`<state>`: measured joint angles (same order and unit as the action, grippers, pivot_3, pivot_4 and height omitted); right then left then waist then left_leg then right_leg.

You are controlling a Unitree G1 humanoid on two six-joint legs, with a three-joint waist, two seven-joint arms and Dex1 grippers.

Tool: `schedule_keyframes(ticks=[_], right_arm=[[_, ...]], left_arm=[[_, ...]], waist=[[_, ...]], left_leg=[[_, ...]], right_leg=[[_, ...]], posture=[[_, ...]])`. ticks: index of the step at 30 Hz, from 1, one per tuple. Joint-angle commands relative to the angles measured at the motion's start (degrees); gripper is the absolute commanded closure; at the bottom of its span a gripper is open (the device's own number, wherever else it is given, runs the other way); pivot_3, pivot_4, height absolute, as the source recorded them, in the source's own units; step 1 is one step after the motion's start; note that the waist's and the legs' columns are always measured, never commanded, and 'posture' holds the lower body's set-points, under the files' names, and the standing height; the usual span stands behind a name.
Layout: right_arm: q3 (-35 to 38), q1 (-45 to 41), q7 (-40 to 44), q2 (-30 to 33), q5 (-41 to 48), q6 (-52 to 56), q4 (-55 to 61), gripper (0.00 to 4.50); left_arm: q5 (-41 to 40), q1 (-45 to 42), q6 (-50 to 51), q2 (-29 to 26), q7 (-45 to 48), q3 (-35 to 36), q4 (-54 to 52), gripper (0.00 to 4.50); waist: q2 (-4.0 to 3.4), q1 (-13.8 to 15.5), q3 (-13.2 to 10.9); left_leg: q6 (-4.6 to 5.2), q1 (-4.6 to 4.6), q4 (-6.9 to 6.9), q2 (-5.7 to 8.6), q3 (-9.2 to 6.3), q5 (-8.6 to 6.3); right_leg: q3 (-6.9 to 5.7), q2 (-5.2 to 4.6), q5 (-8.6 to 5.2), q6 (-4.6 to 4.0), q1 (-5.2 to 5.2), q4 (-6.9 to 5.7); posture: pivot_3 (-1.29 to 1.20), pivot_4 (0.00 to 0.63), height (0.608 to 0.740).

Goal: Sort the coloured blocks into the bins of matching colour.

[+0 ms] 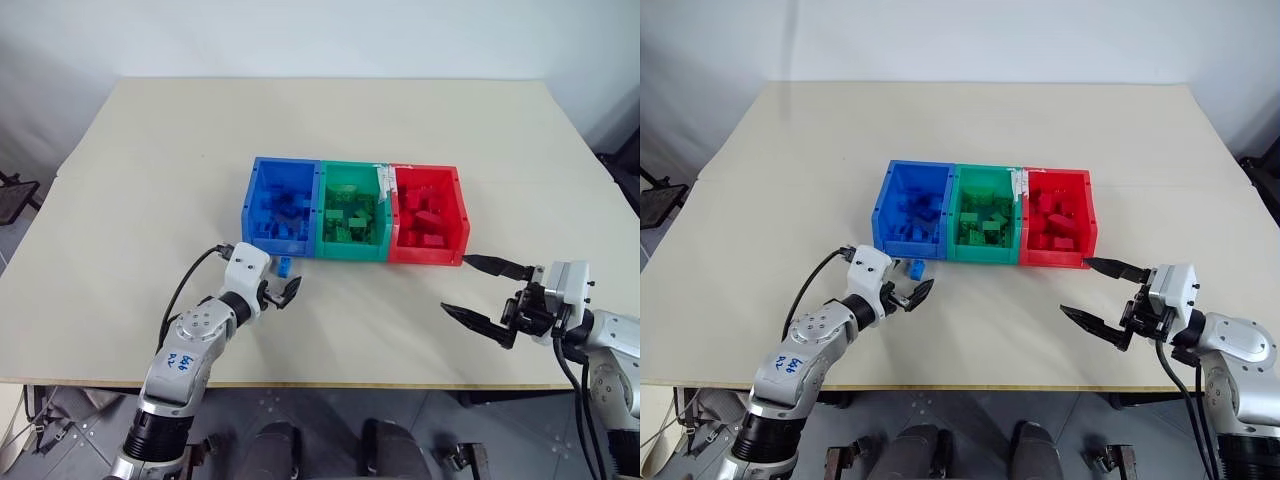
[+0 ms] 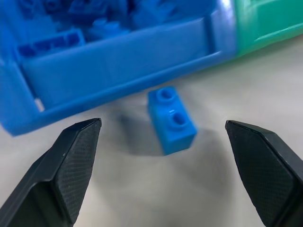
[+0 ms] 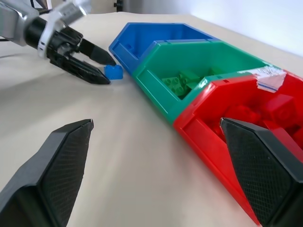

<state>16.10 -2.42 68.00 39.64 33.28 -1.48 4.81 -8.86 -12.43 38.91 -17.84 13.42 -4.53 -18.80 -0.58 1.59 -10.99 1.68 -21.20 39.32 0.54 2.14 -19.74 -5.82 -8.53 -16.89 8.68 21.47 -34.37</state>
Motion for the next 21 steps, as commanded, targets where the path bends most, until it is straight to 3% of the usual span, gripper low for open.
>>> schedule_keyframes(ticks=[1, 12, 21], right_arm=[[0.88, 0.74, -0.66, -0.60, 0.95, -0.16, 2.37, 0.00], [-0.54, 0.24, -0.95, -2.03, 0.03, -0.44, 1.99, 0.00], [0.36, 0.05, -4.47, -4.82, 2.47, 1.03, 4.40, 0.00]], left_arm=[[0.69, -0.70, -1.76, 1.29, 0.00, -0.75, 0.23, 0.57], [1.80, 1.89, -4.51, -0.16, 2.74, -1.41, -0.44, 4.01], [-3.26, 2.63, -19.24, 0.80, 8.24, 3.57, -3.28, 4.01]], waist=[[0.00, 0.08, 0.00], [0.00, -0.02, 0.00], [-0.01, 0.13, 0.00]], left_leg=[[0.00, 0.00, 0.00, 0.01, 0.00, 0.00], [0.00, 0.01, 0.00, 0.00, 0.00, 0.00], [0.00, -0.01, 0.02, -0.01, -0.04, 0.00]], right_leg=[[0.00, 0.00, 0.00, 0.00, 0.00, 0.00], [0.00, 0.00, 0.00, 0.00, 0.00, 0.01], [-0.02, -0.02, 0.00, 0.00, 0.00, 0.03]], posture=[[0.00, 0.150, 0.740], [0.00, 0.150, 0.740], [0.00, 0.150, 0.740]])
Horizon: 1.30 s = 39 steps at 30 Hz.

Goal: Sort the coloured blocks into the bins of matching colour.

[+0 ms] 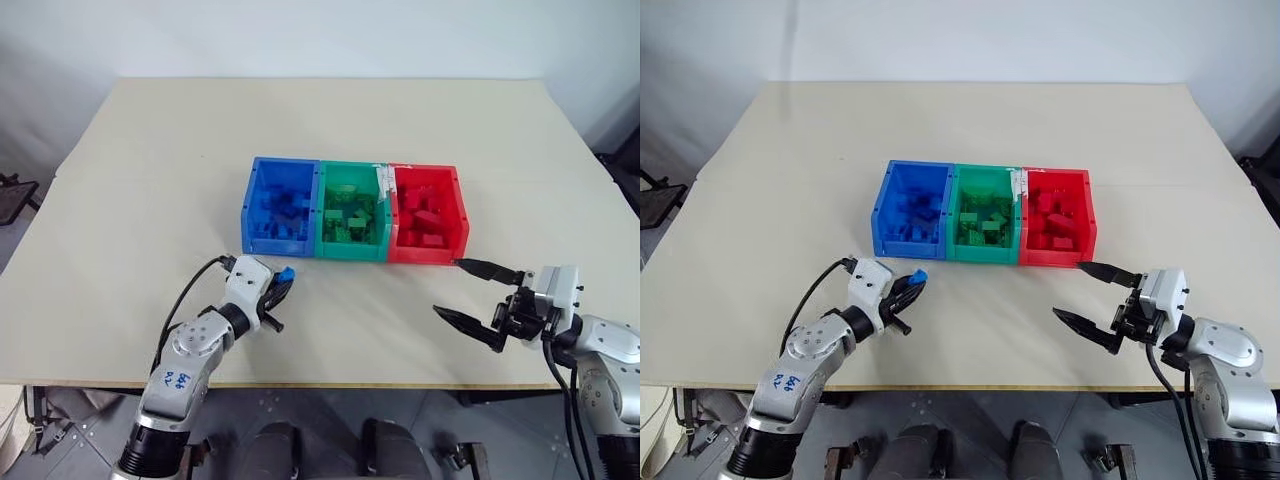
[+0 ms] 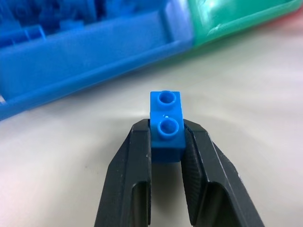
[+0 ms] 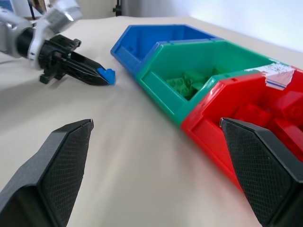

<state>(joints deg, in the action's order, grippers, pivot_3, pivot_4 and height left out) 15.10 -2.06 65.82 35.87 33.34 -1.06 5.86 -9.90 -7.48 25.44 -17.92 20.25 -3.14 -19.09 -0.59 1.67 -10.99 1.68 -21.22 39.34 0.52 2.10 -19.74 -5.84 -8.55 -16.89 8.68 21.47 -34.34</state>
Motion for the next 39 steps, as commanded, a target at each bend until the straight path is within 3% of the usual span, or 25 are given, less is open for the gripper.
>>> schedule_keyframes(ticks=[1, 7, 12, 15, 19, 25, 33, 39], right_arm=[[1.49, -0.34, -3.13, -1.59, 2.58, 0.81, 3.79, 0.00], [1.16, -0.70, -8.85, -5.56, 1.61, -0.10, 5.77, 0.00], [1.63, -1.41, -9.85, -5.29, 1.05, -0.24, 5.62, 0.00], [3.15, -2.32, -10.89, -4.63, 0.85, -0.43, 4.63, 0.00], [3.10, -2.45, -10.79, -4.06, 0.17, -0.52, 4.13, 0.00], [2.03, -2.94, -9.40, -4.44, -0.14, -1.36, 3.14, 0.00], [0.07, -3.98, -3.57, -2.69, -1.59, -3.04, -1.49, 0.00], [-2.31, -6.33, 5.93, 1.76, -2.58, -3.81, -8.16, 0.00]], left_arm=[[-2.61, -3.20, -7.11, 1.18, 1.83, 2.47, -2.74, 4.01], [2.75, -15.24, -10.47, 1.90, -1.30, 1.79, 9.09, 4.01], [7.34, -22.35, -13.03, 1.28, -3.51, 1.40, 18.60, 4.01], [5.12, -24.73, -13.53, 3.05, -2.32, 2.19, 21.55, 4.01], [2.68, -24.55, -14.80, 4.84, -0.58, 2.94, 21.28, 2.70], [0.27, -16.13, -16.34, 2.11, 2.11, 5.82, 12.67, 0.91], [-7.58, 1.91, -16.11, -8.26, 12.85, 13.87, 1.31, 0.91], [-10.26, 10.65, -16.81, -16.48, 19.36, 20.24, 0.94, 0.91]], waist=[[0.00, 0.09, 0.00], [-0.01, 0.03, 0.01], [-0.01, -0.16, 0.01], [-0.01, -0.15, 0.01], [0.00, -0.08, 0.01], [-0.01, -0.65, 0.01], [-0.01, -0.31, 0.01], [-0.02, -0.14, 0.00]], left_leg=[[0.00, 0.00, 0.00, 0.01, 0.00, 0.00], [0.01, 0.02, 0.01, 0.06, 0.03, 0.01], [0.03, -0.01, -0.03, 0.31, 0.05, 0.02], [0.03, -0.04, -0.03, 0.32, 0.04, 0.03], [0.04, -0.04, -0.03, 0.26, 0.01, 0.03], [0.04, -0.01, -0.08, 0.19, 0.06, 0.03], [0.03, 0.01, -0.10, -0.01, 0.07, 0.03], [0.04, 0.00, -0.11, -0.01, 0.03, 0.02]], right_leg=[[0.01, -0.01, 0.00, 0.00, 0.00, -0.01], [-0.01, 0.01, 0.00, 0.00, -0.01, -0.06], [-0.01, 0.02, 0.00, 0.01, 0.03, -0.06], [-0.03, 0.01, 0.00, 0.01, 0.05, -0.05], [-0.03, -0.01, 0.01, 0.02, 0.04, -0.05], [-0.02, 0.01, 0.01, 0.02, 0.06, -0.02], [0.00, 0.03, 0.01, 0.02, 0.04, 0.06], [-0.02, 0.01, 0.01, 0.01, 0.01, 0.12]], posture=[[0.00, 0.150, 0.740], [0.00, 0.150, 0.740], [0.00, 0.150, 0.740], [0.00, 0.150, 0.740], [0.00, 0.150, 0.740], [0.00, 0.150, 0.740], [0.00, 0.150, 0.740], [0.00, 0.150, 0.740]])
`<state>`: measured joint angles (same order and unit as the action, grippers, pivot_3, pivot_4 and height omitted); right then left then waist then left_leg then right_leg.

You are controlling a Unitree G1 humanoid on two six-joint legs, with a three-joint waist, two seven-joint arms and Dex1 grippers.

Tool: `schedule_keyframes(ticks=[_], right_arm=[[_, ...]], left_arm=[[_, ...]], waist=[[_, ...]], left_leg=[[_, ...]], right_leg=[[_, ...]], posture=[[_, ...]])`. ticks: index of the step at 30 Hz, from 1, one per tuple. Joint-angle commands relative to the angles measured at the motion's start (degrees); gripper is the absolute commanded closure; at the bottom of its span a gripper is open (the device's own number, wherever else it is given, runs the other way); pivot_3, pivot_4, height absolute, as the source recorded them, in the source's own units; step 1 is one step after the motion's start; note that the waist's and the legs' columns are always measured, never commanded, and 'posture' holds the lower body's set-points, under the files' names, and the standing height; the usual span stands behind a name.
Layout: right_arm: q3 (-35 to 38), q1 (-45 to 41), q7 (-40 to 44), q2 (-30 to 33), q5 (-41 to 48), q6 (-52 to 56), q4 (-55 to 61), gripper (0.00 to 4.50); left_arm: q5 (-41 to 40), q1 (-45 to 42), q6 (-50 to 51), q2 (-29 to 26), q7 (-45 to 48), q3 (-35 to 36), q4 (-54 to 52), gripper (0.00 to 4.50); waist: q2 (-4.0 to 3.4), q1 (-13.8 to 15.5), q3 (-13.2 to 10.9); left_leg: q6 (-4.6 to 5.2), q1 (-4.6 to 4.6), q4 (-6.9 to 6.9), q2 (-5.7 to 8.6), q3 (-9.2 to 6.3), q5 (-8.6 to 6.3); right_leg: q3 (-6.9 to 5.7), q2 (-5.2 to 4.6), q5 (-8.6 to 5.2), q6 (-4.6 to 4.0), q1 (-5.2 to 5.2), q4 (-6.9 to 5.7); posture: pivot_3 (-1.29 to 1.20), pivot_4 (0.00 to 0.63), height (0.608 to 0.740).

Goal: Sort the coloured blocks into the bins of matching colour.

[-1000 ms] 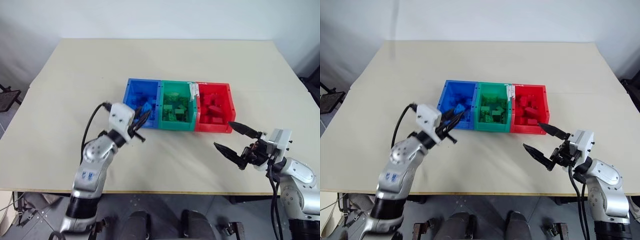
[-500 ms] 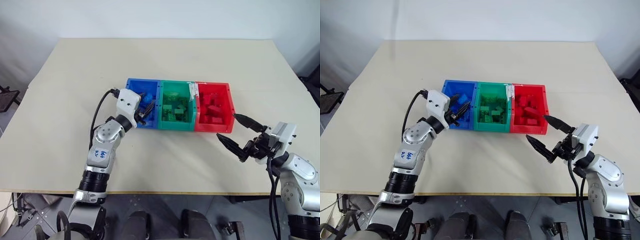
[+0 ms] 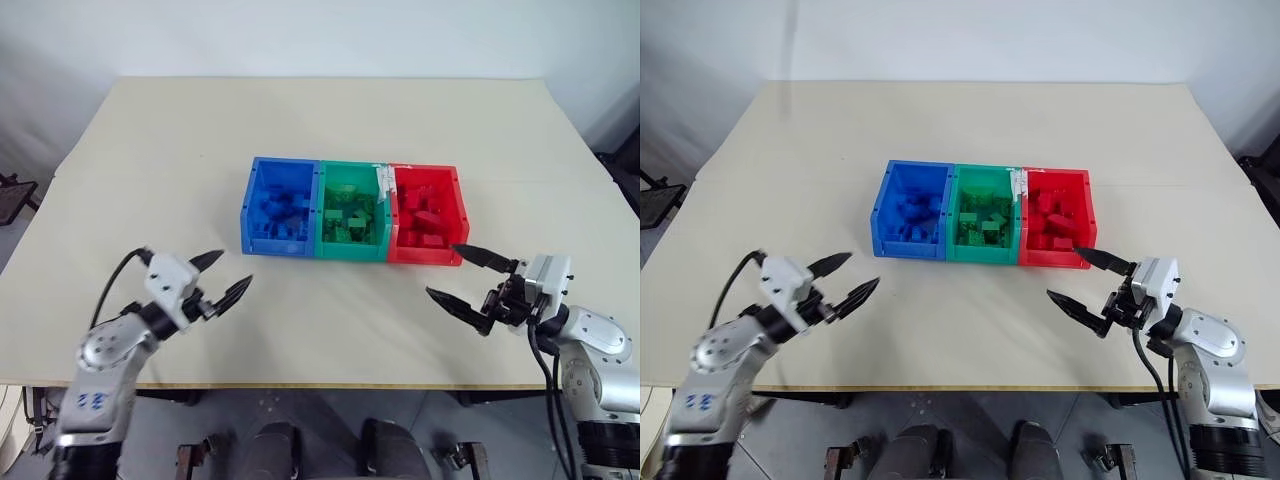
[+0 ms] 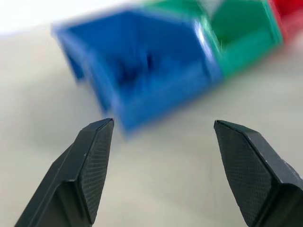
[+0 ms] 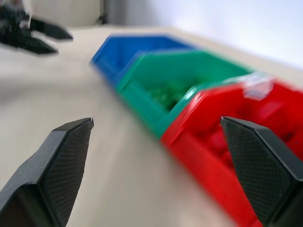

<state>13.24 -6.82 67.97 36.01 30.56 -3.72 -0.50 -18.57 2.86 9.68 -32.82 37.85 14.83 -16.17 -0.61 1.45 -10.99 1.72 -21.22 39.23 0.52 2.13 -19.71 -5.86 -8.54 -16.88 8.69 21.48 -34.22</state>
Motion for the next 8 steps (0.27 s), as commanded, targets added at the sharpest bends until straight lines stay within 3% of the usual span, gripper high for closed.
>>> schedule_keyframes(ticks=[1, 8], right_arm=[[-0.67, -2.37, 4.83, 1.91, 0.02, -1.45, -3.21, 0.00], [-2.06, -5.83, 6.35, 0.62, -0.47, -2.17, -7.45, 0.00]], left_arm=[[-1.10, 0.56, -0.90, -2.22, 1.91, 2.28, -1.79, 0.91], [0.63, 0.35, -2.45, -2.53, 1.97, 1.00, -0.98, 0.91]], waist=[[0.00, 0.07, 0.00], [0.00, -0.19, 0.00]], left_leg=[[0.00, 0.01, 0.00, 0.00, -0.01, 0.00], [-0.02, 0.02, -0.05, -0.04, 0.01, -0.01]], right_leg=[[0.00, 0.00, 0.01, -0.02, -0.02, 0.01], [-0.03, 0.01, 0.04, -0.05, 0.02, 0.04]], posture=[[0.00, 0.150, 0.740], [0.00, 0.150, 0.740]])
